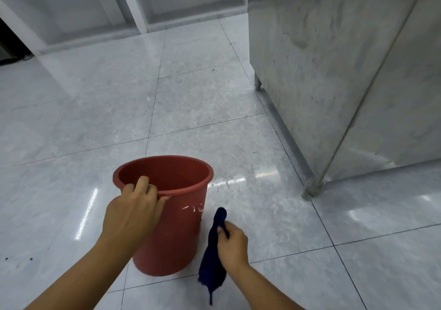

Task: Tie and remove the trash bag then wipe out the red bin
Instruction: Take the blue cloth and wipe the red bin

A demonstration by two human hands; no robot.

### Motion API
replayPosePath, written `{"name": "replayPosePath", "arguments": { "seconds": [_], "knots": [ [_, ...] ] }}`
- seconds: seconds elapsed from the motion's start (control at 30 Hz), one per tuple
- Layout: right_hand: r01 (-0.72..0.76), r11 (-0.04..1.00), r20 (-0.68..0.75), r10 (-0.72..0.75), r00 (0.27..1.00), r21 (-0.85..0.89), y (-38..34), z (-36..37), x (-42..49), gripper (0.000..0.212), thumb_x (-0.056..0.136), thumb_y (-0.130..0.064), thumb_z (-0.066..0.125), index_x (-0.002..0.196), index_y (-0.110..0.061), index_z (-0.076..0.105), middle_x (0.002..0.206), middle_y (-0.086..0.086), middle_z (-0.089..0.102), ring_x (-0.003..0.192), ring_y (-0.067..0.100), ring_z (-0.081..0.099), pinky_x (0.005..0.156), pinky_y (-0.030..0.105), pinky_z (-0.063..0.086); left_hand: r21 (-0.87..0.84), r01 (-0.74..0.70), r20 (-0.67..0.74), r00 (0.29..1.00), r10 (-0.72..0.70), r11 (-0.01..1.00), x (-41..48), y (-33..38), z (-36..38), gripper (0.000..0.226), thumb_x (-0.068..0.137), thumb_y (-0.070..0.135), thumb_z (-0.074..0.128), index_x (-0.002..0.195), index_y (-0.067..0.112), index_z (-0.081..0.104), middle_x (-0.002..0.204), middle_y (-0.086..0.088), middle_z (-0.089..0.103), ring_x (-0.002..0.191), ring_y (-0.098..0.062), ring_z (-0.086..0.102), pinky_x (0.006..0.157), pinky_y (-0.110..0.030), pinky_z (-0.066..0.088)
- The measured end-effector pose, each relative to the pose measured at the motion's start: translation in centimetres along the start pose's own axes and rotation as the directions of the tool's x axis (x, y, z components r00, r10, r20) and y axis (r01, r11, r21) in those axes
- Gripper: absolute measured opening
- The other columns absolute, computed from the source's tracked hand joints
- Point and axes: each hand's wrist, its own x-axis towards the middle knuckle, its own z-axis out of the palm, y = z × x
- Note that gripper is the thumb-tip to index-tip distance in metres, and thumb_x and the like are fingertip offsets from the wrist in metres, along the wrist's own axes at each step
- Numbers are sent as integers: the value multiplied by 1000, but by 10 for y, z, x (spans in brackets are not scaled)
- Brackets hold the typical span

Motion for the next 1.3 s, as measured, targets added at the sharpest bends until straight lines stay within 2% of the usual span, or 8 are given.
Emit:
{"name": "replayPosePath", "arguments": {
  "seconds": [0.1, 0.27, 0.5, 0.63, 0.77, 0.93, 1.17, 1.3],
  "knots": [
    [30, 993, -55, -24, 998, 111, -32, -11, 9, 18, 97, -17, 49, 88, -12, 64, 84, 2, 66, 76, 15, 61, 62, 16, 44, -22, 17, -11, 1000, -17, 1000, 4, -2, 2, 20, 77, 13, 73, 66, 1, 61, 67, -15, 57, 47, -31, 51, 34, -32, 43],
    [80, 973, -165, -44, 985, 218, -61, -38, 25, 21, 95, -19, 51, 82, -11, 65, 79, 5, 67, 69, 15, 59, 66, 28, 49, -195, 201, -79, 972, -220, 960, 13, -13, 8, 8, 77, 4, 71, 76, -1, 65, 75, -17, 64, 54, -39, 57, 45, -40, 48],
    [146, 953, -279, -69, 958, 266, -72, -68, 29, 26, 95, -19, 51, 75, -30, 63, 78, -5, 68, 76, 15, 64, 71, 32, 55, -468, 179, -151, 949, -278, 865, 32, 8, 23, 6, 82, 8, 68, 86, 3, 68, 85, -12, 66, 69, -31, 63, 60, -31, 45],
    [261, 934, -375, -156, 914, 246, -74, -71, 22, 19, 94, -22, 55, 86, -34, 67, 80, -14, 69, 76, 7, 65, 65, 19, 51, -501, 132, -167, 955, -246, 855, 46, 13, 24, 10, 81, 20, 68, 81, 10, 67, 77, -3, 62, 65, -23, 59, 55, -20, 34],
    [420, 889, -421, -315, 850, 184, -92, -46, 20, 23, 94, -26, 54, 111, -19, 69, 99, -5, 70, 95, 12, 64, 84, 33, 55, -362, 111, -90, 984, -153, 925, 58, 15, 18, 32, 80, 46, 61, 69, 17, 54, 66, 3, 51, 56, -20, 50, 46, -22, 29],
    [439, 898, -349, -405, 845, 20, -113, 6, 24, 36, 95, -38, 50, 129, -27, 59, 134, -9, 58, 122, 13, 46, 105, 34, 39, -266, -3, -15, 1000, -1, 964, 58, 20, 15, 25, 93, 26, 50, 116, 22, 58, 93, -6, 69, 72, -31, 65, 57, -33, 47],
    [584, 773, -36, -609, 792, -248, -82, 24, 35, 48, 96, -40, 42, 143, -42, 33, 157, -14, 24, 148, 23, 11, 119, 54, 9, -317, 126, 16, 992, -128, 940, 44, 5, 26, 23, 94, 22, 47, 114, 13, 53, 97, -4, 66, 62, -19, 53, 52, -23, 30],
    [580, 732, 54, -604, 795, -357, -68, 23, 44, 48, 99, -39, 32, 147, -41, 23, 158, -16, 18, 149, 22, 10, 119, 53, 10, -212, 107, 115, 990, -84, 971, 40, -7, 27, 74, 93, 23, 46, 151, 29, 0, 99, -1, 62, 64, -16, 50, 54, -26, 37]
  ]
}}
